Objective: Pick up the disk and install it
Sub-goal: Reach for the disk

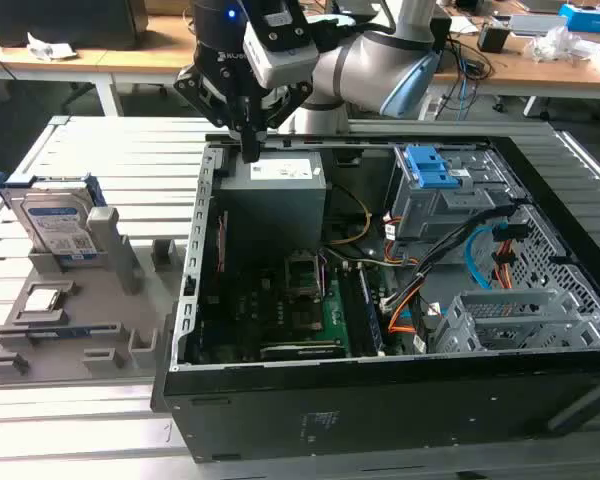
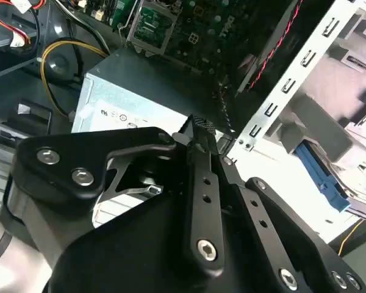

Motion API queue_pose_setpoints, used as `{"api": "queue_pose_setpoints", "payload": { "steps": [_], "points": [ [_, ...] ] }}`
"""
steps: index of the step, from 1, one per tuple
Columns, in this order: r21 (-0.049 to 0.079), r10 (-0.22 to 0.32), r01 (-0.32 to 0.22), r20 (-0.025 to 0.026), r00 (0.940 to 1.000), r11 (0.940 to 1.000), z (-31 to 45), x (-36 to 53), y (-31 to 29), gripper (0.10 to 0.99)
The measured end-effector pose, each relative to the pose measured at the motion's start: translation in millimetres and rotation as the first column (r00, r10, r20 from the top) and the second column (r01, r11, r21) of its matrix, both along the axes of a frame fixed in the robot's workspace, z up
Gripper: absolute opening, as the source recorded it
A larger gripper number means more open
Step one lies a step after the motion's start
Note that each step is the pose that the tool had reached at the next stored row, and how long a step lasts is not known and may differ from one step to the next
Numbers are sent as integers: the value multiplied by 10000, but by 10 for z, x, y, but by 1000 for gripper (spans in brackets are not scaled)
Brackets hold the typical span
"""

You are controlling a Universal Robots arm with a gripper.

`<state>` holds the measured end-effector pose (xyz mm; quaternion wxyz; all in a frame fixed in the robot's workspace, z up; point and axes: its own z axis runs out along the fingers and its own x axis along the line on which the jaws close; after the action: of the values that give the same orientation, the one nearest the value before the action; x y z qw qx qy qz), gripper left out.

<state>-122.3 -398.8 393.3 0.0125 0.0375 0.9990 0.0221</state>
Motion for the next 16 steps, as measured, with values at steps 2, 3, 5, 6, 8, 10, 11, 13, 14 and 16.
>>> {"api": "queue_pose_setpoints", "payload": {
  "steps": [2, 3, 5, 6, 8, 10, 11, 13, 14, 16],
  "points": [
    [-1, 0, 0, -1, 10000, 10000, 0, -95, 0, 106],
    [0, 1, -1, 0, 10000, 10000, 0, -204, 0, 106],
    [-1, 3, -3, -1, 10000, 10000, 0, -325, -1, 106],
    [0, 1, -1, 0, 10000, 10000, -1, -374, 0, 106],
    [0, 1, -1, 0, 10000, 10000, -1, -457, 0, 106],
    [-1, 1, -1, 0, 10000, 10000, -1, -534, 0, 106],
    [0, 0, 0, 0, 10000, 10000, -1, -559, 0, 106],
    [0, 1, -1, 0, 10000, 10000, -1, -618, 0, 106],
    [-1, 1, -1, 0, 10000, 10000, -1, -645, 0, 106],
    [-1, 2, -2, 0, 10000, 10000, -1, -700, 0, 106]
  ]
}}
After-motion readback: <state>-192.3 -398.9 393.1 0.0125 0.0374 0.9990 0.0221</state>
